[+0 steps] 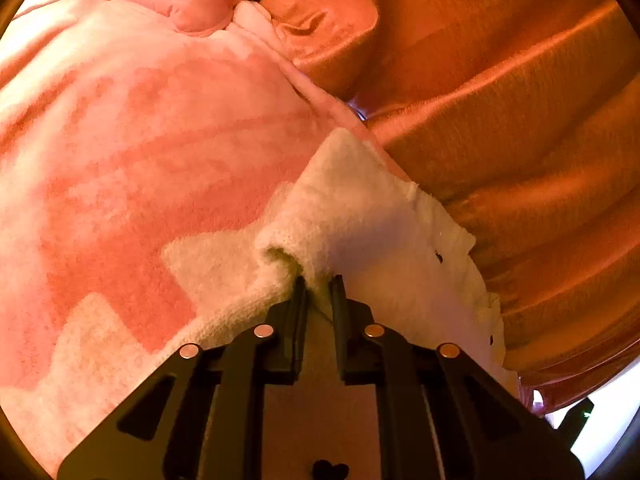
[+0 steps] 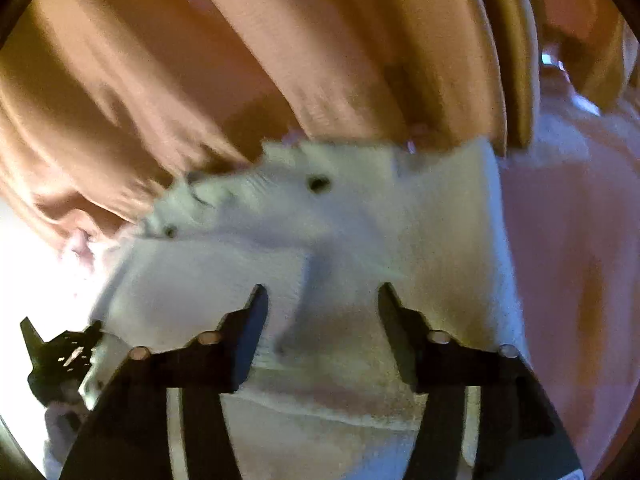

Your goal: Fold small clothes

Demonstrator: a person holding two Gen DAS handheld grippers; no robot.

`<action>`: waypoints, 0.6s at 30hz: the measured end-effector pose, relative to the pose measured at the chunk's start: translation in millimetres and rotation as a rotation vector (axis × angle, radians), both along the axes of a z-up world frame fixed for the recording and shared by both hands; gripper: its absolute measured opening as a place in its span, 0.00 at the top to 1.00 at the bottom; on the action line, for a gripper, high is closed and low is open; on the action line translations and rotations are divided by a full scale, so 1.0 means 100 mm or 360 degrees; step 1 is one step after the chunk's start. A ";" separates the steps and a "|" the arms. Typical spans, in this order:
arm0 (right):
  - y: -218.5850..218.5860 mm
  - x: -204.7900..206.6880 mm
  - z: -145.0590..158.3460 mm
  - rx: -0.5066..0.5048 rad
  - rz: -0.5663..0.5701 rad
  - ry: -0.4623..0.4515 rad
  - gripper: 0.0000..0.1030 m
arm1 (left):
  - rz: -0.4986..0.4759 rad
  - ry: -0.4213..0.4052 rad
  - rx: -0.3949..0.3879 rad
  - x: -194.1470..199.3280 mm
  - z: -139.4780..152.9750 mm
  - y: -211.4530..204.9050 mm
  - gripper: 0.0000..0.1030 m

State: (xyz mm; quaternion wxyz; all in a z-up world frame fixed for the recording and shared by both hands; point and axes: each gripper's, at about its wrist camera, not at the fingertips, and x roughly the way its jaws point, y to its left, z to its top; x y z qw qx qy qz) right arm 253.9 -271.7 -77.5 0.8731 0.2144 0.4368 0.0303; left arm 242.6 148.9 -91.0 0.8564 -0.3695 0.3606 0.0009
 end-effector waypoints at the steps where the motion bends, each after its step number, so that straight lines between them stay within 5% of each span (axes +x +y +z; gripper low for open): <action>1: 0.01 0.03 -0.08 0.0038 0.0015 0.0029 0.44 | 0.0000 0.0006 -0.0004 -0.02 -0.01 0.02 0.89; 4: 0.19 0.11 -0.13 0.0028 0.0047 0.0031 0.46 | 0.0002 0.0022 -0.0016 -0.03 -0.06 0.03 0.89; 6: 0.35 0.19 -0.07 -0.0014 0.0163 0.0027 0.86 | -0.0004 0.0024 -0.0005 -0.04 -0.05 0.01 0.89; 7: 0.40 0.23 -0.03 -0.0036 0.0185 0.0035 0.90 | -0.0007 0.0026 0.0000 -0.04 -0.04 0.01 0.89; 11: 0.31 0.07 0.51 0.0003 0.0151 -0.0298 0.95 | -0.0031 0.0026 -0.0008 -0.03 -0.05 0.03 0.87; 13: 0.23 0.04 0.55 -0.0042 0.0104 -0.0370 0.95 | -0.0046 0.0022 0.0016 -0.03 -0.06 0.02 0.87; 14: 0.22 0.11 0.44 -0.0108 0.0099 -0.0302 0.94 | -0.0050 0.0020 0.0037 -0.03 -0.06 0.00 0.87; 16: 0.24 0.36 -0.13 -0.0164 0.0156 0.0059 0.94 | -0.0049 0.0022 0.0057 -0.03 -0.05 -0.02 0.87; 18: 0.17 0.33 -0.16 -0.0090 0.0131 0.0014 0.94 | -0.0060 0.0029 0.0060 -0.03 -0.04 -0.02 0.87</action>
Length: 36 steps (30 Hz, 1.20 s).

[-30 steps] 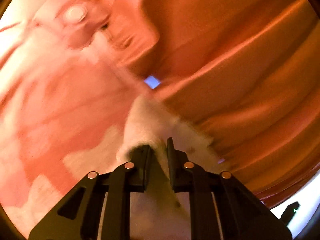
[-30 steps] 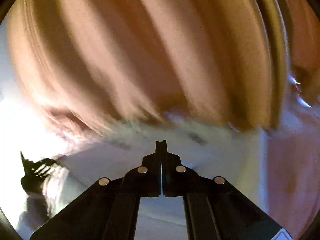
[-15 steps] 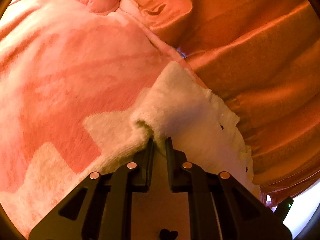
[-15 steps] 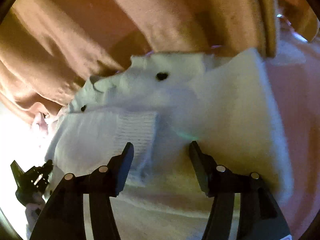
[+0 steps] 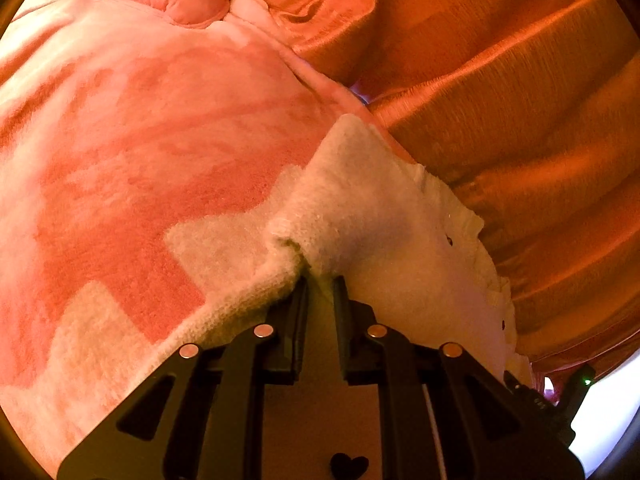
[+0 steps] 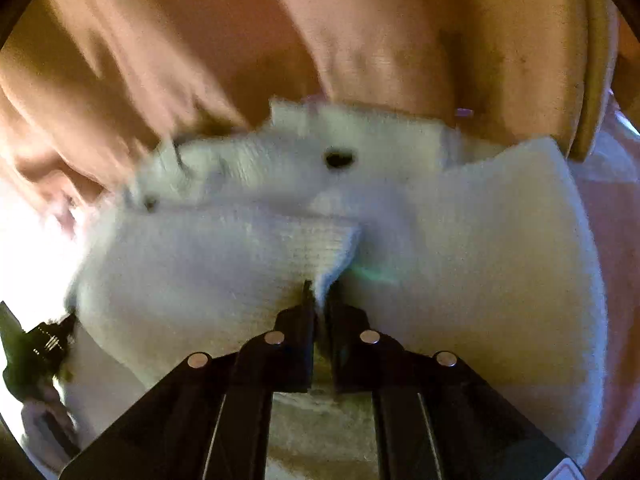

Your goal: Fold small clothes

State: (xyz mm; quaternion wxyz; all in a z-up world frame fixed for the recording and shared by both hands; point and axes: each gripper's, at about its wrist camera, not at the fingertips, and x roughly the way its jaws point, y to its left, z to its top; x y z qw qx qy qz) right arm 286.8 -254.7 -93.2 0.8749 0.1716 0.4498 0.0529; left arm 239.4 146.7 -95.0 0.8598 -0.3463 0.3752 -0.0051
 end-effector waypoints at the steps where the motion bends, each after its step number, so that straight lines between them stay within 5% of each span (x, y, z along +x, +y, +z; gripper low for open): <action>1: -0.04 -0.04 0.06 0.0052 -0.0025 -0.0008 0.93 | -0.0010 0.0000 0.0003 0.00 0.00 0.00 0.87; 4: -0.12 -0.28 0.31 0.0149 -0.0080 -0.0092 0.87 | -0.0083 -0.0007 0.0023 -0.07 0.07 0.01 0.84; 6: -0.17 -0.60 0.50 0.0138 -0.0067 -0.0129 0.83 | -0.0168 -0.0032 0.0020 -0.21 0.17 0.03 0.71; 11: -0.32 -1.84 0.76 0.0004 -0.0038 -0.0065 0.41 | -0.0387 -0.0046 0.0134 -0.94 0.50 0.17 0.34; 14: -0.40 -2.50 0.66 0.0021 -0.0044 0.0095 0.38 | -0.0450 0.0042 0.0232 -1.38 0.54 0.25 0.21; 19: -0.34 -3.20 0.22 0.0247 -0.0128 0.0361 0.37 | -0.0526 0.0225 0.0233 -2.01 0.36 0.26 0.18; 22: -0.20 -3.30 0.07 0.0332 -0.0150 0.0381 0.37 | -0.0545 0.0279 0.0164 -2.17 0.19 0.18 0.17; 24: -0.13 -3.26 -0.01 0.0383 -0.0151 0.0381 0.37 | -0.0528 0.0310 0.0106 -2.19 0.06 0.11 0.08; 28: -0.05 -3.14 -0.06 0.0379 -0.0169 0.0331 0.37 | -0.0451 0.0249 0.0187 -2.14 0.08 0.00 0.05; 30: -0.04 -3.06 -0.09 0.0421 -0.0174 0.0291 0.40 | -0.0397 0.0237 0.0156 -2.12 0.08 0.01 0.05; 31: -0.04 -3.04 -0.08 0.0389 -0.0180 0.0272 0.54 | -0.0376 0.0229 0.0129 -2.12 0.09 0.02 0.11; 32: -0.02 -3.02 -0.07 0.0361 -0.0181 0.0257 0.85 | -0.0370 0.0227 0.0124 -2.11 0.10 0.04 0.32; 33: -0.03 -3.02 -0.05 0.0359 -0.0175 0.0242 0.92 | -0.0388 0.0225 0.0135 -2.11 0.12 0.06 0.50; 34: -0.05 -3.04 0.00 0.0389 -0.0177 0.0198 0.93 | -0.0406 0.0241 0.0140 -2.10 0.14 0.09 0.88; 36: -0.06 -3.12 0.21 0.0379 -0.0158 0.0073 0.93 | -0.0424 0.0227 -0.0006 -2.14 0.19 0.22 0.92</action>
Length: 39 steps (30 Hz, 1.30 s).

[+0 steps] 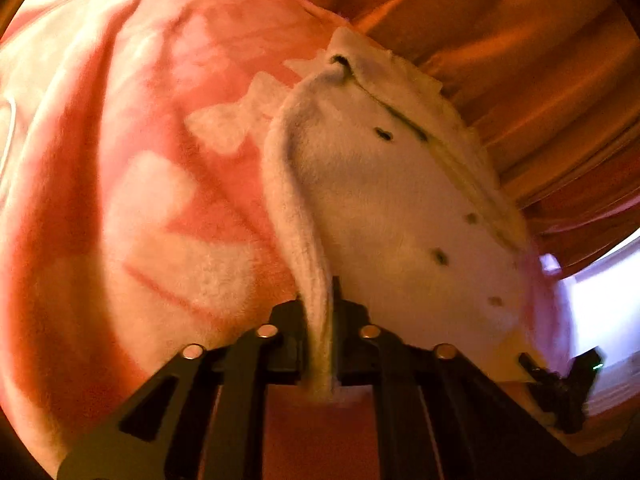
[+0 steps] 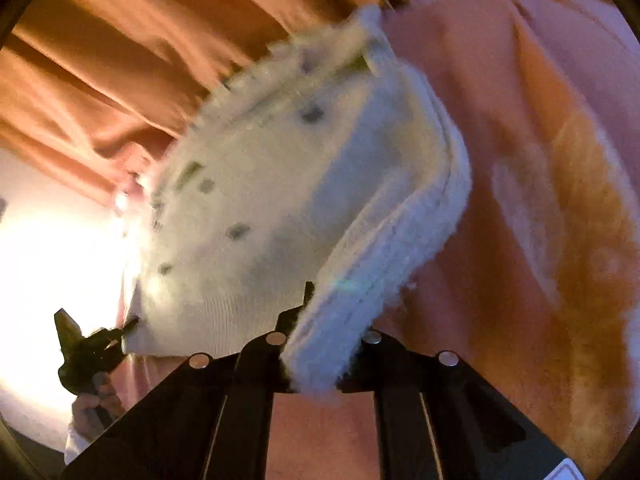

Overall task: Fold small clothes
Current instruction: 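Grasp the folded edge with the right gripper and fold it toward the left gripper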

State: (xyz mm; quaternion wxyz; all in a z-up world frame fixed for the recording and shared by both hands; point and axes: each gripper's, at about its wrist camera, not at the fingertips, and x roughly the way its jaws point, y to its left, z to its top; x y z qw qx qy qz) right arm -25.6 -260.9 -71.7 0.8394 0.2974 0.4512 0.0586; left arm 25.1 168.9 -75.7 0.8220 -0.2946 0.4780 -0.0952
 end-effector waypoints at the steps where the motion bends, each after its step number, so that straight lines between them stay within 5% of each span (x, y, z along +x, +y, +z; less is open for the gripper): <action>1: 0.02 -0.03 0.10 -0.0027 0.0007 -0.0047 0.93 | -0.0004 -0.0016 -0.0029 -0.03 0.06 0.03 0.92; 9: 0.02 -0.53 0.60 -0.0145 0.0063 -0.0198 0.94 | -0.0176 -0.0199 0.0030 -0.66 0.56 -0.12 0.96; 14: -0.01 -1.01 0.61 -0.0212 0.0122 -0.0105 1.00 | -0.0219 -0.0160 0.0063 -1.28 0.61 -0.07 1.00; 18: -0.03 -1.21 0.47 -0.0259 0.0179 -0.0019 0.99 | -0.0186 -0.0090 0.0110 -1.38 0.48 -0.04 0.99; 21: -0.04 -1.09 0.43 -0.0244 0.0124 0.0018 0.88 | -0.0102 -0.0045 0.0115 -1.19 0.43 -0.05 0.46; 22: -0.04 -1.05 0.42 -0.0258 0.0110 0.0028 0.73 | -0.0055 -0.0051 0.0112 -1.08 0.41 -0.07 0.29; 23: -0.02 -0.98 0.41 -0.0283 0.0089 0.0037 0.48 | -0.0034 -0.0070 0.0120 -1.02 0.40 -0.08 0.26; 24: -0.01 -0.89 0.40 -0.0314 0.0074 0.0040 0.40 | -0.0026 -0.0082 0.0157 -0.90 0.37 -0.11 0.23; 27: -0.01 -0.61 0.30 -0.0367 0.0018 0.0067 0.35 | -0.0011 0.0007 0.0248 -0.53 0.14 -0.18 0.19; 31: -0.05 -0.26 -0.05 -0.0306 -0.0021 0.0211 0.34 | 0.0050 0.0062 0.0172 -0.28 -0.15 -0.18 0.19; 33: -0.06 -0.17 -0.17 -0.0253 -0.0038 0.0231 0.38 | -0.0001 0.0027 0.0090 -0.21 -0.17 -0.20 0.40; 35: -0.03 -0.13 -0.22 -0.0123 -0.0003 0.0189 0.88 | -0.0040 0.0081 -0.0050 -0.17 -0.24 -0.20 0.88; 37: -0.02 -0.13 -0.19 0.0008 0.0003 0.0134 0.88 | -0.0049 0.0072 -0.0128 -0.17 -0.23 -0.17 0.92; 39: 0.02 -0.16 0.00 -0.0060 0.0020 0.0014 0.89 | -0.0056 -0.0008 -0.0103 -0.24 -0.08 -0.16 0.92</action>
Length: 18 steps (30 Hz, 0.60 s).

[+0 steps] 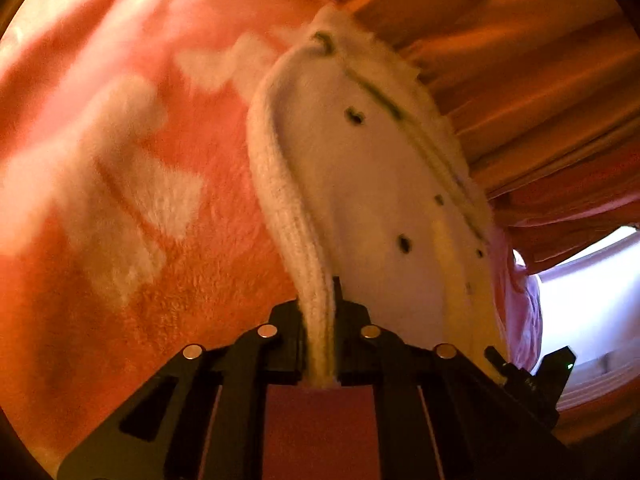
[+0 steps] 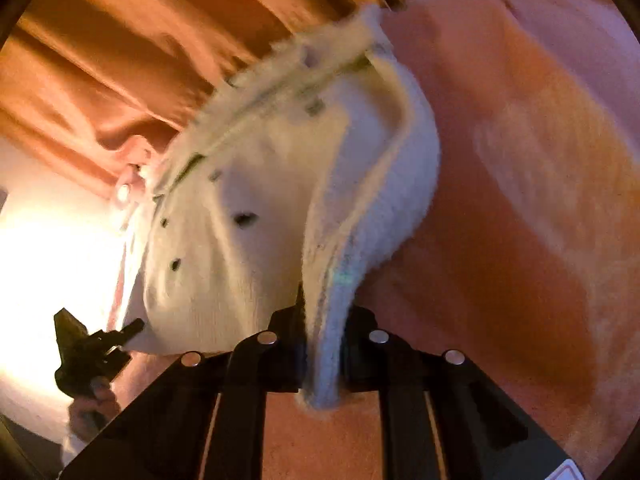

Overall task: Fold small clothes
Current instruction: 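Grasp the folded edge with the right gripper and fold it toward the left gripper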

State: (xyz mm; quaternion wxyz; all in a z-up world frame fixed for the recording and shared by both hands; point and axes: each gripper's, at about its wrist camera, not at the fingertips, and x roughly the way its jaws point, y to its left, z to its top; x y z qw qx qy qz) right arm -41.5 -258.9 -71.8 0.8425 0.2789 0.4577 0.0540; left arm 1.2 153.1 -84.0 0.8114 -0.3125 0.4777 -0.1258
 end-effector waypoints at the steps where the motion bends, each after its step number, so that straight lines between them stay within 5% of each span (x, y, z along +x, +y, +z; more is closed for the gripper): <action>1: 0.02 -0.03 0.08 -0.0021 0.0004 -0.0033 0.89 | -0.0007 -0.0031 0.0004 -0.05 0.08 0.01 0.93; 8: -0.01 -0.48 0.52 -0.0034 0.0118 -0.0143 0.90 | -0.0115 -0.0074 0.0008 -0.61 0.49 0.12 0.94; 16: 0.02 -1.04 0.29 -0.0029 0.0250 0.0126 0.92 | -0.0152 0.0108 -0.0015 -1.35 0.42 0.25 1.00; 18: 0.04 -1.24 0.23 -0.0072 0.0308 0.0226 1.00 | -0.0197 0.0142 0.0049 -1.52 0.40 0.22 1.00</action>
